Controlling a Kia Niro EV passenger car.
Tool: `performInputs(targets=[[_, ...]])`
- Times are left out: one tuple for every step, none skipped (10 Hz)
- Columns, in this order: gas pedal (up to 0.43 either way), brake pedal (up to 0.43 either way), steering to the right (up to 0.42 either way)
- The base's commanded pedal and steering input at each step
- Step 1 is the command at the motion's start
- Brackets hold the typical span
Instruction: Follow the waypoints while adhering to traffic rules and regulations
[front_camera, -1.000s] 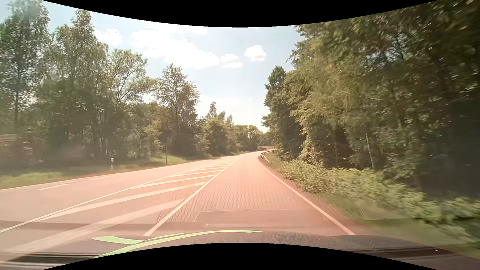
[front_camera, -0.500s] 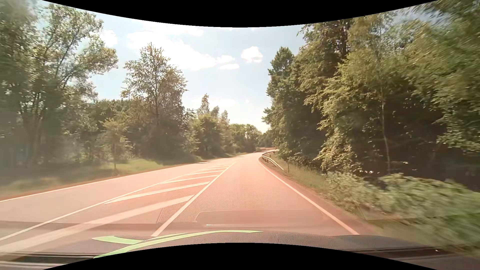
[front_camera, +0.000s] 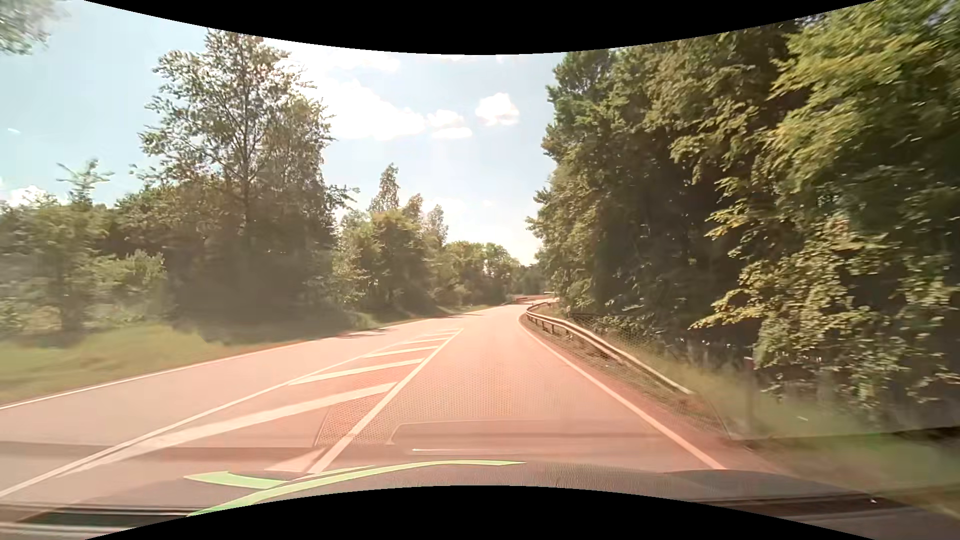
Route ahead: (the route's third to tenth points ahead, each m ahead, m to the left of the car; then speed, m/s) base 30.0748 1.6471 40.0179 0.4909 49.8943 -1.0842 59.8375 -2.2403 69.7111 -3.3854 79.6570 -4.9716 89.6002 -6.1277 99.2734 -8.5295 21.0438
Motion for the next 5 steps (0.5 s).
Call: performInputs(targets=[[0.067,0.0,0.008],[0.067,0.0,0.008],[0.067,0.0,0.008],[0.067,0.0,0.009],[0.067,0.0,0.009]])
